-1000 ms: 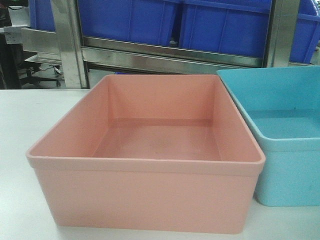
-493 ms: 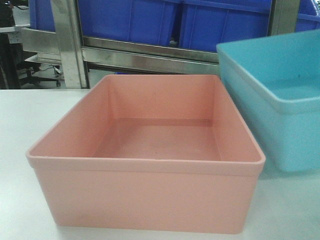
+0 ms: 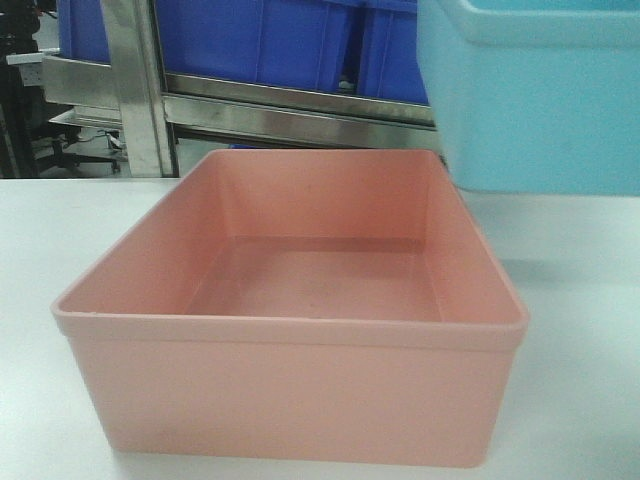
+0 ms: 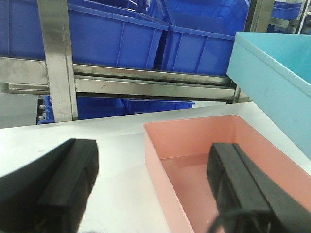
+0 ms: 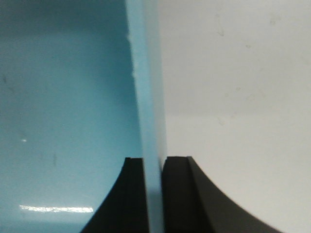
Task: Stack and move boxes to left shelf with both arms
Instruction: 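Lift the light-blue bin with the right gripper over the pink bin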
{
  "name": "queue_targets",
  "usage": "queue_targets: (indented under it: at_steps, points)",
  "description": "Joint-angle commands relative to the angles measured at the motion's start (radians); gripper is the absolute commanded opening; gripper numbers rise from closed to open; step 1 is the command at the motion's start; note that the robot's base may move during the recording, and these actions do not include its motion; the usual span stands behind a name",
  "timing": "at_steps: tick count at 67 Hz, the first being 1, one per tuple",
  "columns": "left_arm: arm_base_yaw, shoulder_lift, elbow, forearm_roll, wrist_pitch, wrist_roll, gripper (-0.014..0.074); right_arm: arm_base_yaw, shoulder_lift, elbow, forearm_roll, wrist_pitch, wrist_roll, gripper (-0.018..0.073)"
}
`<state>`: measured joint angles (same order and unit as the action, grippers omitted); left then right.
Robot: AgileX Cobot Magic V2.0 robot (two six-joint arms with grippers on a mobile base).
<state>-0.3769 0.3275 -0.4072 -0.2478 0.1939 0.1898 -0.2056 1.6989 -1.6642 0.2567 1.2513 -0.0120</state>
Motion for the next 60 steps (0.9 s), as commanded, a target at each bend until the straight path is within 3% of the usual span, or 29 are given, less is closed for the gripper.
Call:
queue_targets:
  at_steps: [1, 18, 34, 48, 60]
  points:
    - [0.001, 0.005, -0.029, -0.012, -0.082, 0.005, 0.0384, 0.04, -0.072, -0.044, 0.06, 0.028, 0.096, 0.0056]
    - [0.001, 0.005, -0.029, -0.012, -0.087, 0.005, 0.0384, 0.273, -0.072, -0.044, -0.074, 0.037, 0.322, 0.0056]
    - [0.001, 0.005, -0.029, -0.012, -0.09, 0.005, 0.0384, 0.484, -0.07, -0.028, -0.076, 0.003, 0.473, 0.0056]
    - [0.001, 0.005, -0.029, -0.012, -0.09, 0.005, 0.0384, 0.568, -0.048, 0.014, -0.077, -0.031, 0.529, 0.0056]
    - [0.001, 0.005, -0.029, -0.012, -0.09, 0.005, 0.0384, 0.594, -0.048, 0.065, -0.078, -0.118, 0.574, 0.0056]
